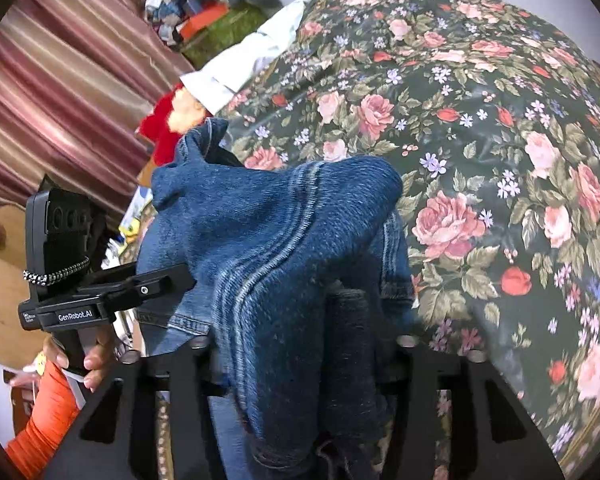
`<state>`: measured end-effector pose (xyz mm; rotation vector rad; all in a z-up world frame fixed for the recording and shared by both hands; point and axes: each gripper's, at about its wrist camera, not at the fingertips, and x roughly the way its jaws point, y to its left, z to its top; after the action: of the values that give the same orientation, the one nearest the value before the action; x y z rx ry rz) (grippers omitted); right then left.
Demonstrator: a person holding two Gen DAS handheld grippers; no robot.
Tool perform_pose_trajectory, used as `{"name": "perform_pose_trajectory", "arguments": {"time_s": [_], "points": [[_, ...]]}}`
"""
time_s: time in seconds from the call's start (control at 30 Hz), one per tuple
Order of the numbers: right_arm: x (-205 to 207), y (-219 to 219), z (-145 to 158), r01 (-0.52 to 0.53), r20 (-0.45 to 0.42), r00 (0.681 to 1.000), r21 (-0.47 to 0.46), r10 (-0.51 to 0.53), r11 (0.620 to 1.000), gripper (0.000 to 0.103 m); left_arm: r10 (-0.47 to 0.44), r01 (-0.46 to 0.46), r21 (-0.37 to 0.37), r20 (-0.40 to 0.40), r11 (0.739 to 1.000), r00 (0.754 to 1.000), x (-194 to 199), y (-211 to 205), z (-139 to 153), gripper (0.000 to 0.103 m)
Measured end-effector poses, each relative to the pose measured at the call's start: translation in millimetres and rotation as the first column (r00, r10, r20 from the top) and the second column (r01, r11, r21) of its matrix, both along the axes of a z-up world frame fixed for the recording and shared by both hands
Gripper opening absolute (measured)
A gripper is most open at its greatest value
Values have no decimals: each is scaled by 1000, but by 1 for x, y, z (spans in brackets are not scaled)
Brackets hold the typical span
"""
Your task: Fold large clothes
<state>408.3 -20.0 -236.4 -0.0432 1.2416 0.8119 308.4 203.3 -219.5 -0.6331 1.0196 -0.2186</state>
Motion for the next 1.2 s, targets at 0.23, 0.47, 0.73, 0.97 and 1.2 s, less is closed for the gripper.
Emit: {"name": "perform_pose_trajectory", "arguments": {"time_s": [0.23,0.47,0.73,0.97,1.2], "points": [[18,-38,-13,68,-73,995,4,-68,998,98,0,0,34,-1,999,1000,2,3,-17,64],[25,-39,-62,95,-299,952,97,-62,991,103,27,-27,13,2,1000,1000,1,7,-30,67],[9,14,-75,-51,-240,969,31,57,998,99,31,-32,-19,-39,999,999,-14,6,-52,78],[8,12,-66,7,-242,970,74,11,997,66,31,-31,-24,-32,999,999,-11,8,-34,66],[-12,30,-22,35,-210,978,145,-3,989,53,-5,-9,124,111,992,994,-17,18,40,58]]}}
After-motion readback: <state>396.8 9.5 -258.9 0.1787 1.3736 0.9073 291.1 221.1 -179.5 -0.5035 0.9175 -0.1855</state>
